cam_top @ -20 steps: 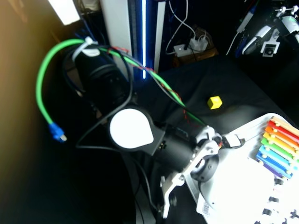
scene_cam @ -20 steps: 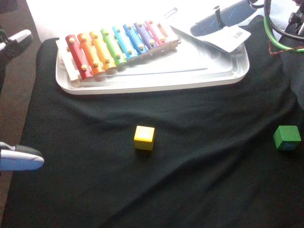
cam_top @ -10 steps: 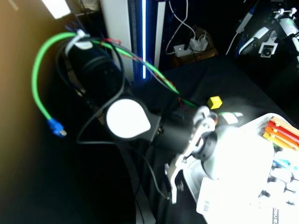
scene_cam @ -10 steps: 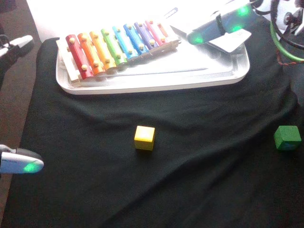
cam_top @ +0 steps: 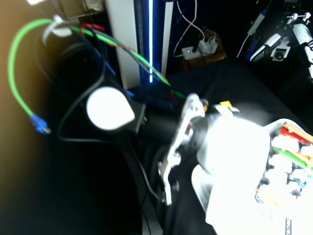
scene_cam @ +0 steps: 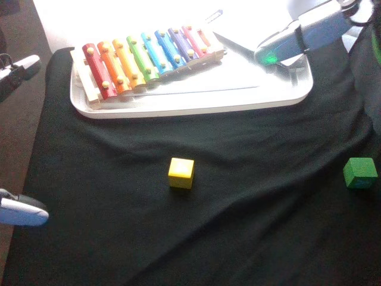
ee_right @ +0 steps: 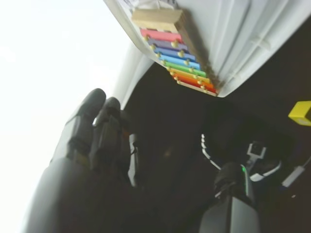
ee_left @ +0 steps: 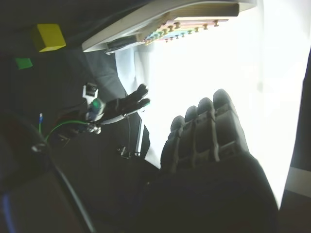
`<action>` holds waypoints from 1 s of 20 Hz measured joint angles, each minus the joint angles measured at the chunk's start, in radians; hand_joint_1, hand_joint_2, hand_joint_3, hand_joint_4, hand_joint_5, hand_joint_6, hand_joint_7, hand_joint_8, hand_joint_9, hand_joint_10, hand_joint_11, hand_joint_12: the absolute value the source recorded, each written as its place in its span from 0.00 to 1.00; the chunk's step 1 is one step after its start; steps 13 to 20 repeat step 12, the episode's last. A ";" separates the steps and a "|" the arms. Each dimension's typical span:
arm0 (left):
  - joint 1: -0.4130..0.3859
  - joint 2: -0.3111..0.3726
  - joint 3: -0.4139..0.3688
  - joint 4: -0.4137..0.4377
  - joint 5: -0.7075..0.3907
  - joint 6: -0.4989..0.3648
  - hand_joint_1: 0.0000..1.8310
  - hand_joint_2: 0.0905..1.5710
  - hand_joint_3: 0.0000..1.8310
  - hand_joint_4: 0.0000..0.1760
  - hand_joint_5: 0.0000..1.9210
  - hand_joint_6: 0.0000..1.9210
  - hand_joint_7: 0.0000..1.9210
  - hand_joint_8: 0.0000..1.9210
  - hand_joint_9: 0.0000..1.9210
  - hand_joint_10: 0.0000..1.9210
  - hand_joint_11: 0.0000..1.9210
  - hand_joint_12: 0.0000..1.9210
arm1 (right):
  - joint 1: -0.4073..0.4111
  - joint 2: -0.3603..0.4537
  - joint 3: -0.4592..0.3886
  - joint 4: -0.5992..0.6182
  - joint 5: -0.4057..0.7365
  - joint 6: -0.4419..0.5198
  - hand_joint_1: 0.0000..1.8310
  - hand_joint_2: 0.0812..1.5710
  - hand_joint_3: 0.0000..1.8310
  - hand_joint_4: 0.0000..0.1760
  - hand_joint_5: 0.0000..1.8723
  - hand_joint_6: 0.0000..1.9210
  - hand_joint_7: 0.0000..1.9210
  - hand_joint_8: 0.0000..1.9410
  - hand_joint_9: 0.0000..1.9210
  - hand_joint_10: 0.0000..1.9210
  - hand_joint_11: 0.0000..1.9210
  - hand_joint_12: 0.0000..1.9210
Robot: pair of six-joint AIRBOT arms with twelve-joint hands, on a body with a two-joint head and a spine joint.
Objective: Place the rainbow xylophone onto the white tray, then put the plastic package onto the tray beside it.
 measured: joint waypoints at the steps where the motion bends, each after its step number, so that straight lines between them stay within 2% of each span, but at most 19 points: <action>1: 0.000 0.000 0.000 -0.004 0.000 0.004 0.51 0.32 0.00 0.00 0.00 0.00 0.03 0.00 0.03 0.00 0.00 0.06 | 0.000 0.020 -0.018 0.013 0.006 -0.001 0.24 0.52 0.00 0.98 0.05 0.00 0.11 0.00 0.15 0.00 0.00 0.36; 2: 0.000 0.000 0.000 -0.015 -0.003 0.008 0.51 0.34 0.01 0.00 0.00 0.00 0.04 0.00 0.04 0.01 0.00 0.06 | 0.000 0.037 -0.031 0.014 0.005 -0.002 0.30 0.52 0.00 0.98 0.05 0.00 0.10 0.00 0.13 0.00 0.00 0.29; 3: 0.006 0.000 -0.002 -0.039 -0.020 0.019 0.51 0.35 0.01 0.00 0.00 0.00 0.05 0.00 0.05 0.00 0.00 0.10 | 0.000 0.049 -0.038 0.016 0.005 -0.002 0.29 0.53 0.00 1.00 0.05 0.00 0.10 0.00 0.13 0.00 0.00 0.31; 4: 0.018 0.000 -0.002 -0.067 -0.050 0.024 0.51 0.35 0.01 0.00 0.01 0.00 0.05 0.00 0.07 0.01 0.00 0.16 | 0.000 0.059 -0.039 0.031 0.014 -0.007 0.32 0.52 0.00 1.00 0.08 0.00 0.11 0.00 0.13 0.00 0.00 0.28; 5: 0.029 0.000 -0.006 -0.097 -0.081 0.025 0.51 0.35 0.01 0.00 0.01 0.00 0.05 0.00 0.07 0.01 0.00 0.16 | 0.000 0.075 -0.050 0.047 0.023 -0.010 0.32 0.52 0.00 1.00 0.08 0.00 0.11 0.00 0.13 0.00 0.00 0.28; 6: 0.044 0.003 -0.015 -0.125 -0.108 0.025 0.51 0.33 0.00 0.00 0.01 0.00 0.04 0.00 0.07 0.00 0.00 0.19 | 0.000 0.090 -0.064 0.068 0.034 -0.027 0.29 0.52 0.00 1.00 0.03 0.00 0.08 0.00 0.09 0.00 0.00 0.21; 7: 0.064 0.017 -0.024 -0.141 -0.130 0.032 0.51 0.34 0.00 0.00 0.01 0.00 0.04 0.00 0.06 0.00 0.00 0.20 | 0.000 0.116 -0.100 0.110 0.036 -0.093 0.29 0.53 0.00 1.00 0.02 0.00 0.06 0.00 0.07 0.00 0.00 0.18; 9: 0.087 0.038 -0.036 -0.167 -0.174 0.039 0.48 0.34 0.00 0.00 0.02 0.00 0.07 0.01 0.07 0.00 0.00 0.22 | 0.000 0.157 -0.159 0.148 0.046 -0.164 0.33 0.53 0.00 1.00 0.03 0.00 0.05 0.00 0.06 0.00 0.00 0.26; 10: 0.089 0.041 -0.038 -0.170 -0.195 0.040 0.47 0.34 0.00 0.00 0.01 0.00 0.07 0.00 0.07 0.00 0.00 0.21 | 0.000 0.172 -0.183 0.160 0.050 -0.190 0.32 0.53 0.00 0.91 0.03 0.00 0.05 0.00 0.07 0.00 0.00 0.32; 11: 0.099 0.042 -0.042 -0.174 -0.222 0.039 0.47 0.34 0.00 0.02 0.01 0.00 0.07 0.00 0.07 0.00 0.00 0.21 | 0.000 0.201 -0.215 0.175 0.055 -0.222 0.27 0.54 0.00 0.99 0.06 0.00 0.09 0.00 0.07 0.00 0.00 0.11; 12: 0.101 0.042 -0.050 -0.183 -0.231 0.039 0.47 0.34 0.00 0.00 0.02 0.00 0.08 0.00 0.07 0.00 0.00 0.23 | -0.002 0.224 -0.235 0.192 0.061 -0.234 0.27 0.54 0.00 1.00 0.07 0.01 0.09 0.01 0.08 0.01 0.00 0.09; 20: 0.101 0.042 -0.050 -0.183 -0.231 0.039 0.47 0.34 0.00 0.00 0.02 0.00 0.08 0.00 0.07 0.00 0.00 0.23 | -0.002 0.224 -0.235 0.192 0.061 -0.234 0.27 0.54 0.00 1.00 0.07 0.01 0.09 0.01 0.08 0.01 0.00 0.09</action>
